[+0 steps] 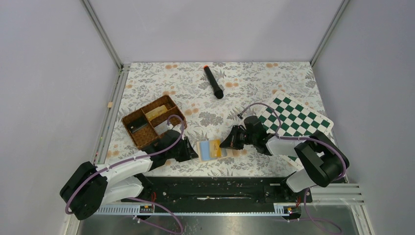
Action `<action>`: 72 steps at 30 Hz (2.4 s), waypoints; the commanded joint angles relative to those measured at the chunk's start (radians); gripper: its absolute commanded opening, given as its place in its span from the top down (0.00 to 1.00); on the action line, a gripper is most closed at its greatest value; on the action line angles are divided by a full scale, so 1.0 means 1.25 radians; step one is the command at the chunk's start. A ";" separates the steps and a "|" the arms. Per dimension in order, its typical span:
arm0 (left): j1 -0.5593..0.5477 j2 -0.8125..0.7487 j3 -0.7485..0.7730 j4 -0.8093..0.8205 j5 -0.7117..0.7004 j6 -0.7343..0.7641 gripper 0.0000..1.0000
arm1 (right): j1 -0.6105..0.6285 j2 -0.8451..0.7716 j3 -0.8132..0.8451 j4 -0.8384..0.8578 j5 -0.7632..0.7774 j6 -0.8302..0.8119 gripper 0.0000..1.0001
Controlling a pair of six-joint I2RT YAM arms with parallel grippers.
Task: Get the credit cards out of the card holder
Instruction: Remove the credit card from the card holder.
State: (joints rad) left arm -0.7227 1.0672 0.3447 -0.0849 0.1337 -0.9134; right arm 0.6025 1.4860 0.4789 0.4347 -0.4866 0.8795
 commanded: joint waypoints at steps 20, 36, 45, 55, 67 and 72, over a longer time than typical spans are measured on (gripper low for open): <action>-0.024 0.114 0.085 0.139 0.052 0.019 0.71 | -0.005 0.103 0.053 0.003 0.019 -0.028 0.72; -0.029 0.213 0.061 0.183 0.056 0.017 0.72 | -0.005 0.175 0.009 0.154 -0.050 0.028 0.75; -0.031 0.197 0.045 0.156 0.043 0.013 0.72 | -0.041 0.070 -0.015 0.133 -0.037 0.033 1.00; -0.031 0.100 0.032 0.111 0.041 -0.005 0.71 | -0.082 -0.100 -0.054 0.030 -0.029 0.014 1.00; -0.031 -0.088 0.081 0.147 0.107 -0.052 0.43 | -0.081 -0.319 -0.115 0.062 -0.025 0.162 1.00; -0.034 -0.081 0.091 0.212 0.148 -0.078 0.42 | -0.081 -0.384 -0.137 0.088 -0.039 0.210 1.00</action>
State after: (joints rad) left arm -0.7567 0.9680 0.4107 0.0616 0.2493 -0.9745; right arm 0.5030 1.0676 0.3183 0.4709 -0.5175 1.0630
